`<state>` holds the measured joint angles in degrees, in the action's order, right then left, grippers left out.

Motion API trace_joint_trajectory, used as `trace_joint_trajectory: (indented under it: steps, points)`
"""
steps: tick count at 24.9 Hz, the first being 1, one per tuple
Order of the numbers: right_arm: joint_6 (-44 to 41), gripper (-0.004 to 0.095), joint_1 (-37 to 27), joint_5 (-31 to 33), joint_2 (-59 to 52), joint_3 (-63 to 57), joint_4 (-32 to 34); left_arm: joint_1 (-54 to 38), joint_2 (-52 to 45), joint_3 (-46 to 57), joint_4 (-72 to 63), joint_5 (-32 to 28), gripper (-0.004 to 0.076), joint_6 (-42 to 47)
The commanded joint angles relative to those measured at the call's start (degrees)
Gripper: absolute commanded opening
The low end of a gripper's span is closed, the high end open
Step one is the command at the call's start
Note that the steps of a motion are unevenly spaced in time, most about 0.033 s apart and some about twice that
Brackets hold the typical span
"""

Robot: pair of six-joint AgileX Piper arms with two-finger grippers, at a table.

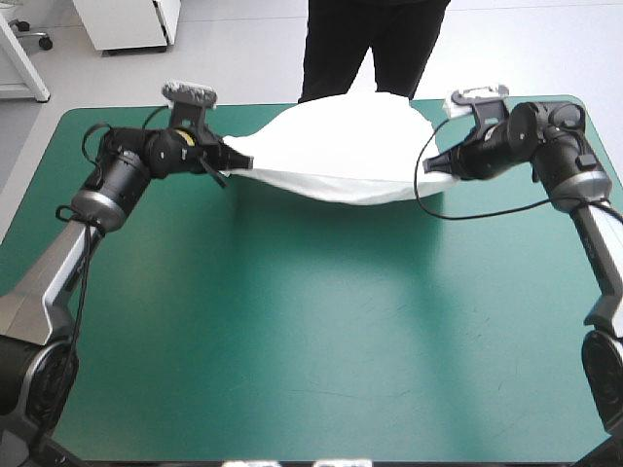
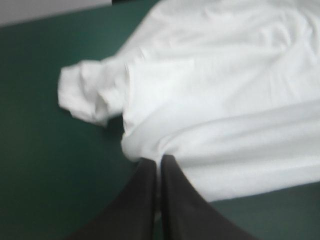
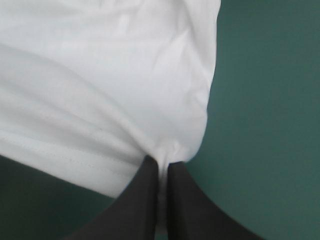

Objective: Fold the cloth

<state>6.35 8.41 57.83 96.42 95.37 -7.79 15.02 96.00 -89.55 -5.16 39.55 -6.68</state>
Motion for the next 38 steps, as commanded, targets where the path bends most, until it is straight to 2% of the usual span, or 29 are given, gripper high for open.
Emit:
trace_joint_trajectory:
  steps: [1,7,14,18,30,38]
  points:
    - [1.28,-0.0017,-0.28,0.08,-6.81,-6.97,-0.44,2.10,-8.04,9.89,0.20,-1.86,-0.0009,-0.51]
    - [1.28,-0.0017,-0.15,-0.27,-13.21,-20.97,-0.68,4.45,-16.62,28.24,0.22,0.64,-0.0009,2.61]
    - [1.28,-0.0016,2.89,1.72,-18.53,-34.23,-0.04,5.18,-25.45,40.51,-0.75,2.62,-0.0009,4.94]
    - [1.28,-0.0016,4.17,5.63,-19.86,-42.48,-0.24,8.47,-29.52,46.41,-0.43,8.90,-0.0009,7.55]
    - [-1.82,-0.0016,5.54,9.89,-32.63,-55.98,-0.24,9.14,-38.90,55.24,-3.69,18.82,-0.0009,10.12]
    - [-1.82,-0.0016,5.54,9.16,-33.62,-57.43,-1.64,9.14,-43.17,56.25,-4.06,20.51,-0.0009,10.79]
